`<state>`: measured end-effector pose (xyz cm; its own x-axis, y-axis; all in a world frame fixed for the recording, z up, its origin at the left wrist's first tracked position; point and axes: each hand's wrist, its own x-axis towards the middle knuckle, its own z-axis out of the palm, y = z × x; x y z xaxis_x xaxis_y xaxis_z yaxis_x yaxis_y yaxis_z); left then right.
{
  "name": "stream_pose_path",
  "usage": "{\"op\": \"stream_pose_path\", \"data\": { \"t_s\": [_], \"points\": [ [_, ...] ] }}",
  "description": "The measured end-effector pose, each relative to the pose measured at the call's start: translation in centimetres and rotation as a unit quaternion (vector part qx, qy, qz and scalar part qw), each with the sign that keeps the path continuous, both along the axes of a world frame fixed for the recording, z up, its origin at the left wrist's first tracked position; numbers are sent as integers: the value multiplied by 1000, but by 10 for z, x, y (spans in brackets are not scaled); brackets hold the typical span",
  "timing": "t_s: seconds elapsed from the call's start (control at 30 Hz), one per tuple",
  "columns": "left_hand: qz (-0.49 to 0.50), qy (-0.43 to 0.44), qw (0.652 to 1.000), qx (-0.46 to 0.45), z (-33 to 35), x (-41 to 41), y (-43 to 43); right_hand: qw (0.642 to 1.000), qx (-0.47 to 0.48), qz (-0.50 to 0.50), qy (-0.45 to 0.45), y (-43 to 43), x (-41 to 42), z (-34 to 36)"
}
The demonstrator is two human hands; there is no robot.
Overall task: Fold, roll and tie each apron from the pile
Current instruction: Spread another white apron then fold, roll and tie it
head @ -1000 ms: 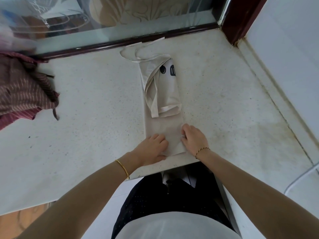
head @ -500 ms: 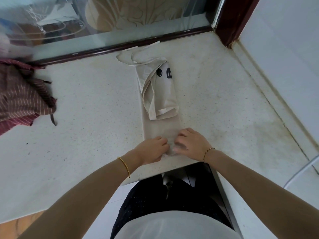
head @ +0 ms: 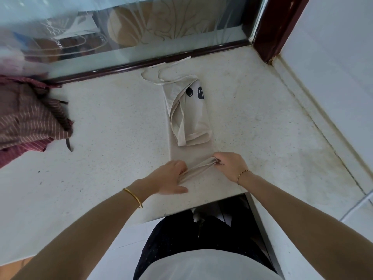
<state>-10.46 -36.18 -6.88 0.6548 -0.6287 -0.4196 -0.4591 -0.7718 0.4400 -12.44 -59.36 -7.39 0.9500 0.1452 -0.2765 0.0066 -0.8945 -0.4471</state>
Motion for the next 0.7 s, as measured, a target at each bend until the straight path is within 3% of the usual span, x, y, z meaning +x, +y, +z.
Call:
{"op": "stream_pose_path", "data": {
  "t_s": [0.17, 0.23, 0.43, 0.7],
  "points": [
    [160, -14, 985, -66, -3, 10, 11, 985, 131, -102, 50, 0, 11, -3],
    [221, -4, 971, -86, -6, 13, 13, 982, 139, -120, 52, 3, 12, -7],
    [265, 4, 961, -76, -11, 14, 5, 981, 75, -176, 27, 12, 10, -13],
    [279, -38, 959, -32, -15, 16, -9, 988, -38, -147, -5, 24, 15, -21]
  ]
}}
